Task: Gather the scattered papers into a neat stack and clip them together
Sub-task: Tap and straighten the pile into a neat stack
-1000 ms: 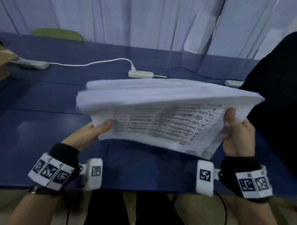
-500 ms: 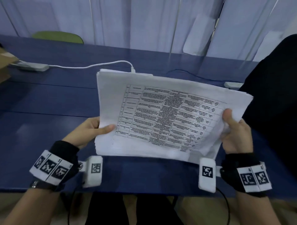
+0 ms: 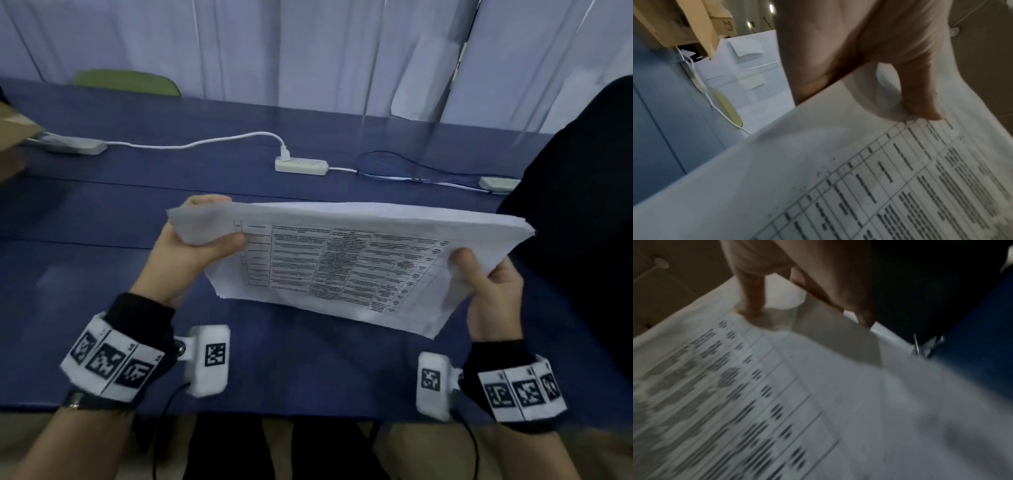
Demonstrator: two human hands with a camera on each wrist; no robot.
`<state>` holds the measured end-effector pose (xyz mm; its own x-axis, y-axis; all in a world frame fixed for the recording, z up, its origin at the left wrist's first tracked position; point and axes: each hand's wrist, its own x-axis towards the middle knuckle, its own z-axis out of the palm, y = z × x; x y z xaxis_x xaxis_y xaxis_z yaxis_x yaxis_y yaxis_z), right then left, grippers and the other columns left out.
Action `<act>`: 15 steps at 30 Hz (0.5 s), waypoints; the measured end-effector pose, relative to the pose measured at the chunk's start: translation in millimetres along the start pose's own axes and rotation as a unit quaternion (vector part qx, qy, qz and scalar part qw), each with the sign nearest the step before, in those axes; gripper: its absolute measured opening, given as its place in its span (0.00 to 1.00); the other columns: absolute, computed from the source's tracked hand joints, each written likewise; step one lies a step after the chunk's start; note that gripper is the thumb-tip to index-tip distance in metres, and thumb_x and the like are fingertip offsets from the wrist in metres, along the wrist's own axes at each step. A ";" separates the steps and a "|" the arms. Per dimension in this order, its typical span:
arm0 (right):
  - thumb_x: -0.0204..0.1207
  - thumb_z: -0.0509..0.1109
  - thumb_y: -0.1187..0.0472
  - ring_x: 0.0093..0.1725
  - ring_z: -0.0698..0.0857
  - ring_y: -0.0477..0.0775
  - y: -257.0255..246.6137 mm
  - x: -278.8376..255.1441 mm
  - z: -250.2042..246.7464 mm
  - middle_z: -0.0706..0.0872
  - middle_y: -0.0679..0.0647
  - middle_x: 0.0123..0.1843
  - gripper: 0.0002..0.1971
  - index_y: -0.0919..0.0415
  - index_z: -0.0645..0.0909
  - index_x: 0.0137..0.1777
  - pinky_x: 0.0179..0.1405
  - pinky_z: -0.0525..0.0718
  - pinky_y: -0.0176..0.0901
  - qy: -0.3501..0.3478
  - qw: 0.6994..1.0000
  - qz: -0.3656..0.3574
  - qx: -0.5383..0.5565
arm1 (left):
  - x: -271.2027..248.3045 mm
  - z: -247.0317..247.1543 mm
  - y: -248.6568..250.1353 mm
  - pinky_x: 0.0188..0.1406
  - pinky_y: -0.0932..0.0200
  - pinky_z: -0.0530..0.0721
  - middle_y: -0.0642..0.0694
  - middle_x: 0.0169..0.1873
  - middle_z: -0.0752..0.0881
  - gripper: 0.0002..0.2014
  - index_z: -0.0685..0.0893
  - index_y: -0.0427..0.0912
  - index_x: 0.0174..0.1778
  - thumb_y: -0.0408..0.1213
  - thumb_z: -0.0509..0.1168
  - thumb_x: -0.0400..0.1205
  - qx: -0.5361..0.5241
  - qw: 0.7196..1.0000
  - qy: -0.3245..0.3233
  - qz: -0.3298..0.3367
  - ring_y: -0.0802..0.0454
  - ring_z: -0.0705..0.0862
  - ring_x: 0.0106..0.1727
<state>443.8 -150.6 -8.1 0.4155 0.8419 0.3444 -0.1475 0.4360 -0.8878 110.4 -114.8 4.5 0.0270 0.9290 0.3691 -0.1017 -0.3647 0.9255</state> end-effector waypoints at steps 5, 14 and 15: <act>0.43 0.84 0.43 0.36 0.89 0.37 -3.9 15.9 4.2 0.92 0.42 0.33 0.22 0.54 0.89 0.36 0.38 0.86 0.30 -0.049 0.998 0.011 0.047 | 0.4 14.8 3.2 0.40 0.74 0.85 0.63 0.36 0.92 0.11 0.91 0.57 0.36 0.47 0.80 0.58 -0.018 1.000 0.025 0.005 0.69 0.89 0.41; 0.43 0.85 0.44 0.39 0.90 0.39 -13.0 25.0 10.8 0.93 0.44 0.38 0.27 0.55 0.85 0.42 0.38 0.86 0.31 -0.099 0.994 0.011 0.036 | 1.8 5.1 17.0 0.37 0.73 0.86 0.58 0.41 0.86 0.32 0.83 0.56 0.49 0.55 0.82 0.49 -0.046 0.997 0.062 0.027 0.68 0.87 0.37; 0.43 0.85 0.44 0.40 0.90 0.39 -13.2 24.6 11.2 0.93 0.44 0.38 0.28 0.55 0.85 0.42 0.38 0.86 0.31 -0.102 0.994 0.012 0.037 | 1.9 4.9 19.2 0.36 0.73 0.86 0.59 0.39 0.87 0.34 0.83 0.56 0.48 0.60 0.81 0.47 -0.050 0.996 0.064 0.020 0.68 0.87 0.36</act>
<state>445.9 -132.0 15.6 0.2220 0.8962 0.3842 -0.2241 0.4303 -0.8744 113.3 -120.3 23.4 -0.1065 0.9162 0.3864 -0.1982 -0.4003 0.8947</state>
